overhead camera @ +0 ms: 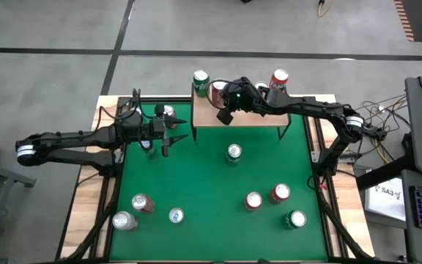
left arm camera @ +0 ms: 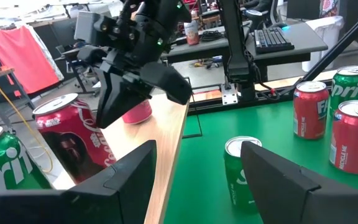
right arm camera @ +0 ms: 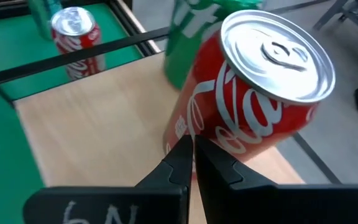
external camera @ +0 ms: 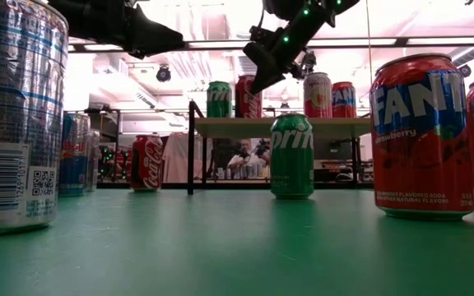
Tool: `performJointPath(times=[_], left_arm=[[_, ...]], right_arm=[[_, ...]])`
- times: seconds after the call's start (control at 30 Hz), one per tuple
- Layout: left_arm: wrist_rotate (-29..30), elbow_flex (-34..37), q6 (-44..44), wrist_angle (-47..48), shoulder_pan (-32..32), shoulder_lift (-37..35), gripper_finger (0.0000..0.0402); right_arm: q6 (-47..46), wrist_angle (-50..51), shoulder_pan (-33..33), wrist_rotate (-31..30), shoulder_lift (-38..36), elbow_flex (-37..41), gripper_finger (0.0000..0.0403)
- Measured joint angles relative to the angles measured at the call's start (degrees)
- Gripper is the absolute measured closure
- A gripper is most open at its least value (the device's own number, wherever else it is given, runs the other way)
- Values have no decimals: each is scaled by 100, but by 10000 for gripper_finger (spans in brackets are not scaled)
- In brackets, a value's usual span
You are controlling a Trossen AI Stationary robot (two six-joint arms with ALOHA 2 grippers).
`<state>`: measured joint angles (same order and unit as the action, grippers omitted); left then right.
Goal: Place canned beverage on shelf
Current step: Put the middle red soda can on the shelf
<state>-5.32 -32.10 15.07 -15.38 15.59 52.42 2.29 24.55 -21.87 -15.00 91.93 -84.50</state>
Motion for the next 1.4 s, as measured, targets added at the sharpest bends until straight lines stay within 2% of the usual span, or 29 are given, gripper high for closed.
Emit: performJointPath(times=[0.47,0.57,1.0,1.4], left_arm=[[0,0,-38,0,0,0,183],[0,0,-42,2,0,0,183],[0,0,-46,2,0,0,183],[0,0,-61,5,0,0,183]], right_arm=[[0,-247,-94,62,200,-1,392],[-3,-271,-92,296,200,1,392],[214,-651,-155,300,199,-6,392],[-110,-48,-132,303,197,-21,392]])
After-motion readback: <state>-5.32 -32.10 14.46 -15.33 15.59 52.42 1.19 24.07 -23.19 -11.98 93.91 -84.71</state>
